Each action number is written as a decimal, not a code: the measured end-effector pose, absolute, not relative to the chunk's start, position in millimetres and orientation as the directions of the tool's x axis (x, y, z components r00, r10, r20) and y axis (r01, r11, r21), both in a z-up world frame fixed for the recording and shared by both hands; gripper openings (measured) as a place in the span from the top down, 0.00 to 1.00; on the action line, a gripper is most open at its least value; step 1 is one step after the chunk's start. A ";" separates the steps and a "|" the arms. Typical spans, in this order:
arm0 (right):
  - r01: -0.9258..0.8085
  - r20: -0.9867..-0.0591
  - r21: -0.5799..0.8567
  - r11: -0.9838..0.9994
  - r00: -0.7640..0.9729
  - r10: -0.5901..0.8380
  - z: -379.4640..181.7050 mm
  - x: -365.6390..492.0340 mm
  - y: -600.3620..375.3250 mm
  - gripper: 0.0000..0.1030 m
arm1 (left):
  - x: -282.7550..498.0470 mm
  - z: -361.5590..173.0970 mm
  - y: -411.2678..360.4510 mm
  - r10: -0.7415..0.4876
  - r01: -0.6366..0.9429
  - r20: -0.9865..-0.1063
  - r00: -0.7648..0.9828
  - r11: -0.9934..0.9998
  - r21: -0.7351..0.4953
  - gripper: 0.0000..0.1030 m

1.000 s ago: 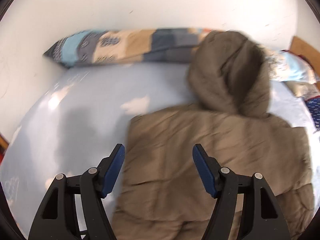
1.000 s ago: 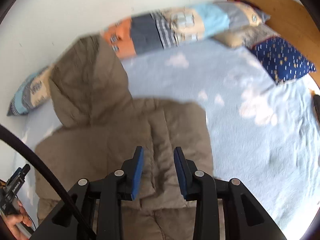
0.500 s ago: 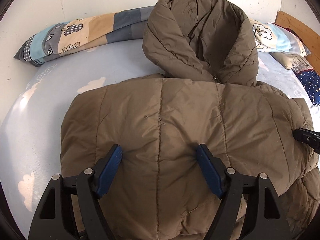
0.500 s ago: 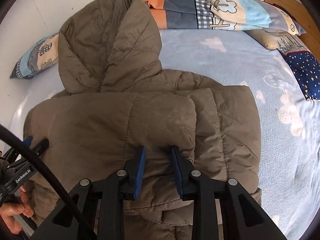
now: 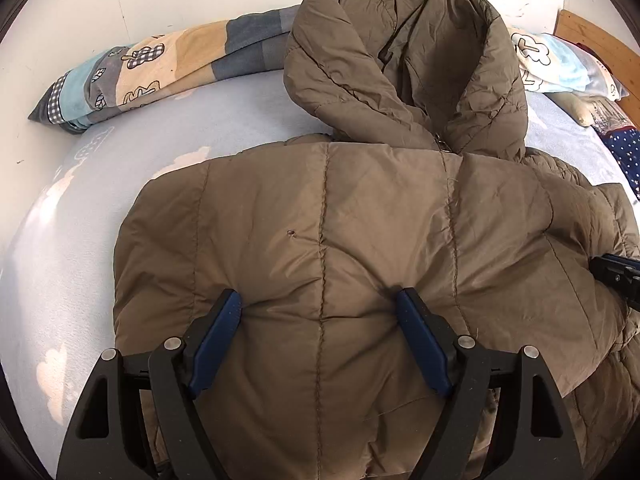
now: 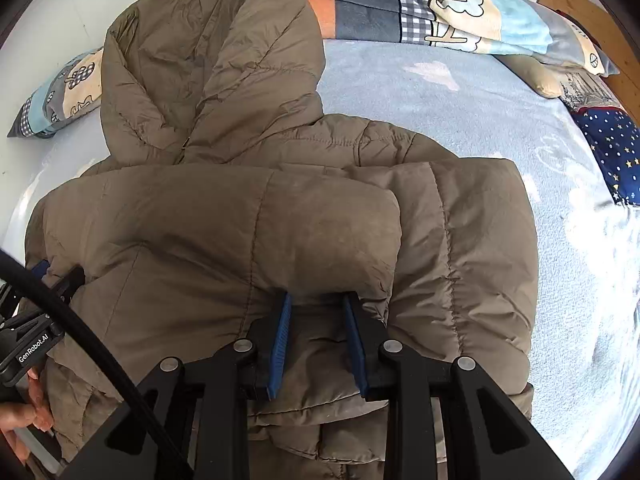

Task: Fold large clothes

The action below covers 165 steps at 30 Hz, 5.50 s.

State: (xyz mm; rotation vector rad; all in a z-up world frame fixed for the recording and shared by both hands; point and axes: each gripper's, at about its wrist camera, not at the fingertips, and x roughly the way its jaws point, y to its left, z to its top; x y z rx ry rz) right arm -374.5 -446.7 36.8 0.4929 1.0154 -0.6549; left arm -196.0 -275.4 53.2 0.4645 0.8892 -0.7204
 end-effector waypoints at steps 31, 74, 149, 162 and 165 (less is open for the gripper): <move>0.641 -0.882 -0.062 0.765 0.324 -0.343 51.3 -374.1 -401.5 0.71 | -219.3 66.0 -257.0 -0.349 0.769 -0.851 0.392 0.632 0.095 0.20; 0.663 -0.862 0.038 0.748 0.400 -0.311 80.1 -386.1 -413.6 0.69 | -193.1 117.1 -226.3 -0.416 0.715 -0.776 0.474 0.696 0.063 0.16; 0.444 -0.710 0.178 0.878 0.676 -0.198 217.8 -331.9 -488.3 0.91 | -113.0 187.6 -276.4 -0.706 0.815 -0.692 0.148 0.483 -0.318 0.91; 0.495 -0.887 0.017 0.869 0.409 -0.216 72.0 -379.1 -403.8 0.88 | -201.2 78.2 -224.9 -0.513 0.791 -0.847 0.137 0.572 -0.219 0.83; 0.505 -0.888 0.047 0.862 0.416 -0.196 83.7 -390.6 -401.9 0.87 | -210.4 97.2 -207.2 -0.550 0.782 -0.824 0.135 0.570 -0.252 0.59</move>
